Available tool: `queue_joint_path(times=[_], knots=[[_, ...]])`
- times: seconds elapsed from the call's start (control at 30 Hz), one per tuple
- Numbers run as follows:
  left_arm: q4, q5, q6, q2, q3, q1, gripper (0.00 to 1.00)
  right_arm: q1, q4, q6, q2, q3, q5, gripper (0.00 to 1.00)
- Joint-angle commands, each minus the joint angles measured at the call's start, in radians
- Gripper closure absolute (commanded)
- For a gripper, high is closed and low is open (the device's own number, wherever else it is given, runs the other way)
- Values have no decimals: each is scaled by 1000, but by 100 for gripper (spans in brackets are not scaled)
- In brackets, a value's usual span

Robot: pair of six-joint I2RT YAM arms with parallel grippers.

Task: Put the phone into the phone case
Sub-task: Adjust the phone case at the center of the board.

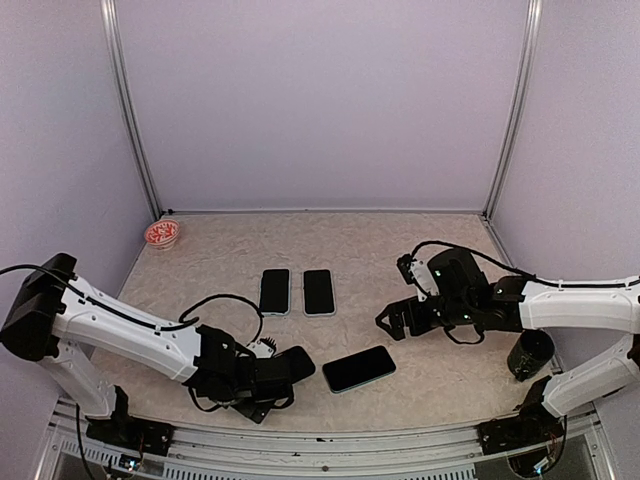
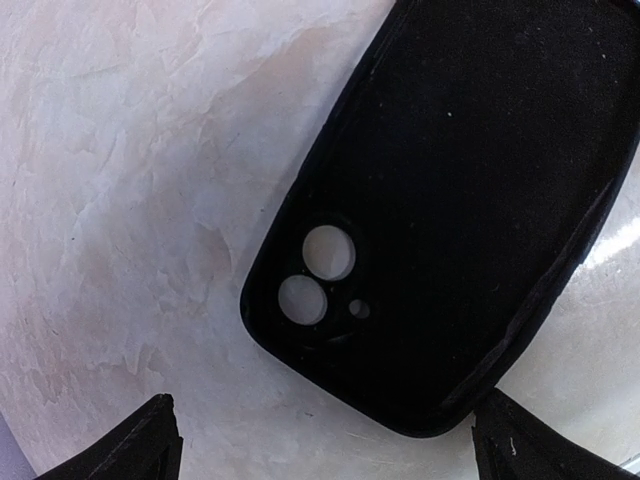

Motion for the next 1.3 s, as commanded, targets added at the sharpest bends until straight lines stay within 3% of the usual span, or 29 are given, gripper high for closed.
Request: queue_joint_path(times=[0.0,0.47,0.7,0.9,1.27], knots=[[1,-52,-21,5,-3,33,1,-9,-35,-36,-10,7,-37,1],[22,-145,43,-77,-25,212,1,-9,-47,-48,-2,-11,-127,1],[14,-143,102,-151,58,113,1,-9,-28,-24,-6,-42,-170,1],[168,-23,265,-178,114,65,1,-9,-15,4,-5,-63,-158,1],[296,58,671,12,303,-9,1,-22,2,87,-24,-80,-133,1]])
